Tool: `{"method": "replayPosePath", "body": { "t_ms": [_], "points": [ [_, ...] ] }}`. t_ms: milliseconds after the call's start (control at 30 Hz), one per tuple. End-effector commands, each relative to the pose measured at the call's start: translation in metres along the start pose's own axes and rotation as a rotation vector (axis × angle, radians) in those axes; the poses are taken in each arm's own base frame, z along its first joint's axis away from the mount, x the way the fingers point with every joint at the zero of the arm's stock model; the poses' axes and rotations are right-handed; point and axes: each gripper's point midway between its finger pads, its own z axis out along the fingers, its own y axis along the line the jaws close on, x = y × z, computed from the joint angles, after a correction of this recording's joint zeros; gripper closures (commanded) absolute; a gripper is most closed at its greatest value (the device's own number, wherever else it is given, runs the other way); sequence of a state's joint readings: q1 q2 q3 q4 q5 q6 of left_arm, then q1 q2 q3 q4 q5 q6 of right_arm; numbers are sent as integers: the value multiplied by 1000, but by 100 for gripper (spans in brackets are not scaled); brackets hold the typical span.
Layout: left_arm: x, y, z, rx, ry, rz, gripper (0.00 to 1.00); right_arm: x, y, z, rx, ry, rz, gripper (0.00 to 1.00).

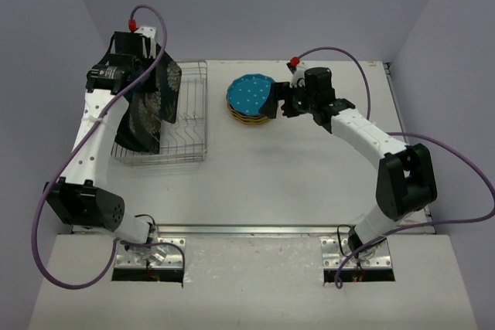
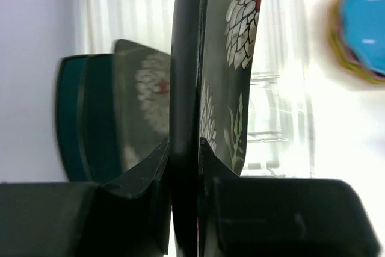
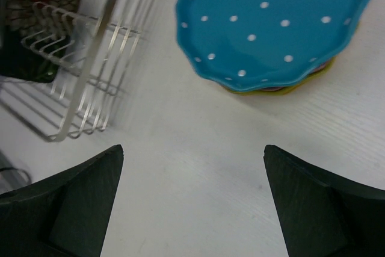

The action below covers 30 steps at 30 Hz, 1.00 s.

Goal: Unload the plates from the dish rack

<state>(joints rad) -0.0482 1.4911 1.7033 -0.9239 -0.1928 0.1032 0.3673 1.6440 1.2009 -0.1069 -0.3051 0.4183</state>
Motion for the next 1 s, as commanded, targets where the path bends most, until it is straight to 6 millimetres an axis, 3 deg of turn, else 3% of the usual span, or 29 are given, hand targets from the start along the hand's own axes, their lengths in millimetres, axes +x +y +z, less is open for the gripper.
{"method": "replayPosePath", "body": {
  "t_ms": [0, 233, 333, 533, 700, 767, 967],
  "points": [
    [-49, -50, -62, 345, -250, -116, 100, -42, 59, -24, -313, -159, 61, 1],
    [-40, -114, -99, 779, -231, -228, 100, -38, 92, -40, -583, -164, 197, 1],
    [-27, -138, -107, 955, -171, -269, 100, -31, 102, -43, -672, -148, 257, 1],
    [-12, -154, -104, 1070, -90, -330, 100, -34, 124, -38, -728, -131, 279, 1],
    [-5, -160, -103, 1120, -57, -347, 100, -20, 136, -15, -714, -66, 320, 1],
    [0, -162, -101, 1132, -42, -349, 100, -18, 139, -9, -717, -50, 343, 6],
    [8, -161, -92, 1101, -31, -343, 100, -21, 143, -9, -751, -41, 350, 83]
  ]
}}
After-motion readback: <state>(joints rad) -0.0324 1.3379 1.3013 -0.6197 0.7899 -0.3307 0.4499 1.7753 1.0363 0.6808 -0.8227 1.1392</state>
